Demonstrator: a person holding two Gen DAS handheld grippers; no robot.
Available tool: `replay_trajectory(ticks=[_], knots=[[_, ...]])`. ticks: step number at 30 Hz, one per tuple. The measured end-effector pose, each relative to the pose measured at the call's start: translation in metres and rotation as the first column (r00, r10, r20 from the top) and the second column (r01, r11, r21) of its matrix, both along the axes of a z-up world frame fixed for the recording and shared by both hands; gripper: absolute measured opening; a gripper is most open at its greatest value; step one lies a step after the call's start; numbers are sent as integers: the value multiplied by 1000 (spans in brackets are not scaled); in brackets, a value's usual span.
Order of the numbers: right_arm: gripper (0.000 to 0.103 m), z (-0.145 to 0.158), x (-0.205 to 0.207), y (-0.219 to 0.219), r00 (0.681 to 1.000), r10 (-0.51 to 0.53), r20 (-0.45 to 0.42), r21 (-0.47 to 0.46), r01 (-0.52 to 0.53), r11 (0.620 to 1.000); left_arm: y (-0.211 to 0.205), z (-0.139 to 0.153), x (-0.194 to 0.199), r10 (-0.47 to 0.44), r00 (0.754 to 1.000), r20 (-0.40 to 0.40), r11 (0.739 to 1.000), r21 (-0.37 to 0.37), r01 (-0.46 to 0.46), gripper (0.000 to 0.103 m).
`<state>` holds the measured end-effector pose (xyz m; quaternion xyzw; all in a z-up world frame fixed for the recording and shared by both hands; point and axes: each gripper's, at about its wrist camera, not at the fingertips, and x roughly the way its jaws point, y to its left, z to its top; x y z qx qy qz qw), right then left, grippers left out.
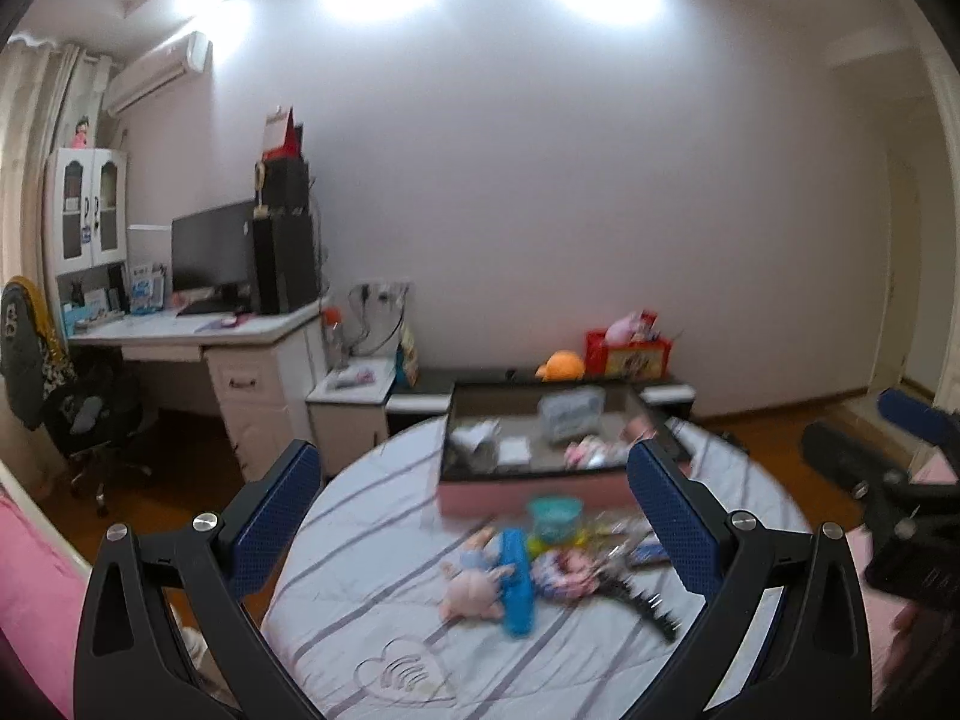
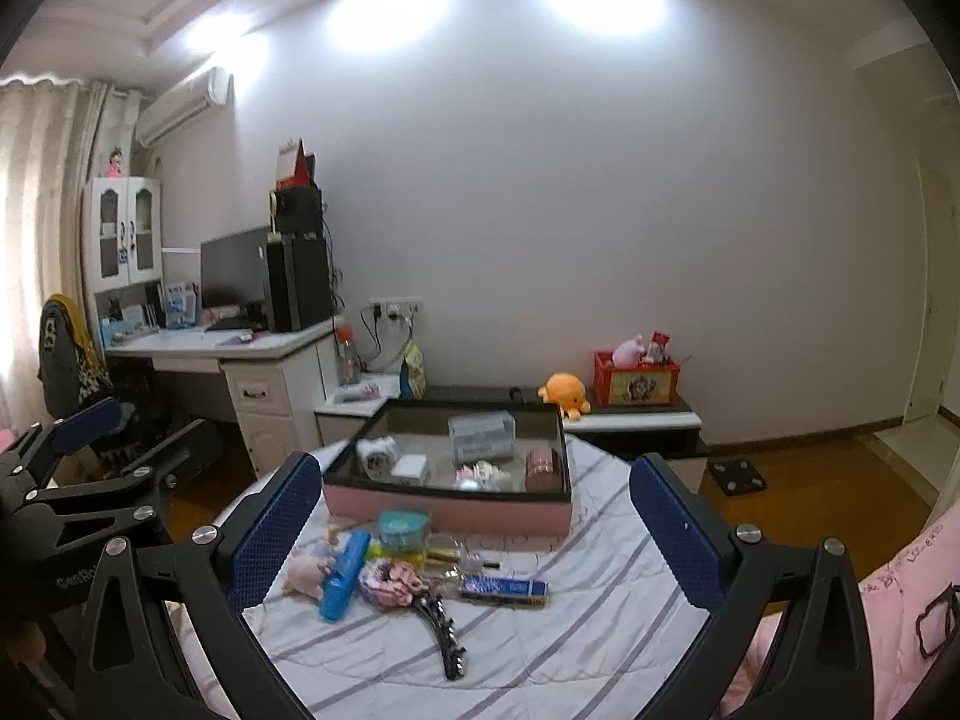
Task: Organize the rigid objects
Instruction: 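Lift both tools out of the pink box back above the bed, then grasp the black hair clip with the right tool while the left tool reaches the baby doll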
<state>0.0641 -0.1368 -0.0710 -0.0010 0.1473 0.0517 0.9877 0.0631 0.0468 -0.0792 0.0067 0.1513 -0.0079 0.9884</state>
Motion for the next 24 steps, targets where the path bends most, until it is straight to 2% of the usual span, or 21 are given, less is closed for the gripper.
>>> replay_trajectory(ticks=[4, 8, 14, 18, 20, 22, 24], knots=[[103, -31, 19, -5, 995, -19, -97, -10, 19, 1000, 19, -29, 20, 37, 994, -99, 999, -15, -39, 103], [103, -68, 43, -5, 976, -19, -215, -20, 15, 1000, 33, -60, 36, 61, 980, -190, 998, -20, -66, 103], [103, -125, 79, 8, 918, 0, -397, -67, -29, 997, 37, -94, 50, 43, 956, -291, 999, -3, -46, 103], [102, -150, 93, 17, 884, 24, -466, -87, -73, 993, 34, -108, 57, 33, 941, -336, 999, 22, -27, 103], [91, -154, 96, 20, 872, 42, -488, -92, -99, 991, 35, -112, 60, 29, 937, -349, 1000, 18, -24, 103], [62, -158, 99, 22, 857, 67, -511, -87, -129, 988, 36, -116, 64, 13, 931, -365, 1000, 1, -14, 103], [59, -161, 100, 23, 851, 87, -519, -94, -157, 983, 36, -120, 68, 6, 927, -376, 1000, -11, -11, 103]])
